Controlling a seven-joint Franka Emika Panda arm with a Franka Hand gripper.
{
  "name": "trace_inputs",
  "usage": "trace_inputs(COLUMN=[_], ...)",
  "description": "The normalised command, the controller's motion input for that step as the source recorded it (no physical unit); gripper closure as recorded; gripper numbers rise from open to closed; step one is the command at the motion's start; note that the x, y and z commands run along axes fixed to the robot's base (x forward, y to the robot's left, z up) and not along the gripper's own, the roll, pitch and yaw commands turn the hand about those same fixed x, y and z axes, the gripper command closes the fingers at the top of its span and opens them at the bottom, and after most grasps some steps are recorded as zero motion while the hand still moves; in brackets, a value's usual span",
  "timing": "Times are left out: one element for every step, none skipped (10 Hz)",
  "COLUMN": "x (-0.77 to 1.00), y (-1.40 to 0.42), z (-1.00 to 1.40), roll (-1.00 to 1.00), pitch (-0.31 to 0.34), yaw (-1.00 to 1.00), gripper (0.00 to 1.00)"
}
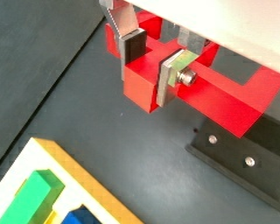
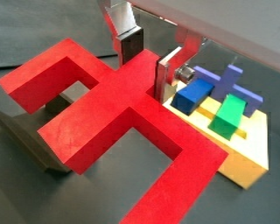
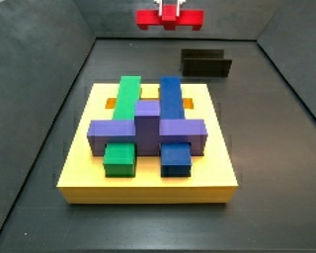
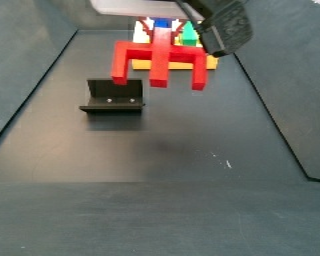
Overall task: Pick up the red object. Move up. Place the red object on the fixture. Regrasp the red object. Move to above the board. Insert the red object.
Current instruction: Place the red object on the fixture.
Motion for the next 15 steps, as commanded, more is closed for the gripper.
trace_inputs(x=[1.0,1.0,1.0,1.0,1.0,1.0,1.0,1.0,1.0,1.0,1.0,1.0,1.0,0.84,0.52], y=[-0.05,-0.06,-0.05,-0.12,-0.16,-0.14,-0.16,-0.01,0.0,0.0,0.0,0.0,-0.07,-0.13,-0.1], z=[0.04,0.05,0.04,0.0,0.0,-0.18,-0.18,-0.13,-0.14,-0.15,-0.22,-0.25,-0.35,-0.41,-0.48], roll=[-0.28,-0.29,-0.3,-0.23,-0.2,-0.17,-0.14,-0.07,-0.03,-0.03,-0.1,-0.08,0.0,0.0,-0.01], pitch=[0.271,0.263,0.246,0.151,0.1,0.0,0.0,0.0,0.0,0.0,-0.037,-0.066,-0.011,-0.077,-0.231], yaw=[0.0,0.0,0.0,0.0,0.0,0.01,0.0,0.12,0.14,0.13,0.14,0.17,0.11,0.0,0.0], gripper=[1.0,1.0,1.0,1.0,1.0,1.0,1.0,1.0,1.0,1.0,1.0,1.0,1.0,1.0,1.0])
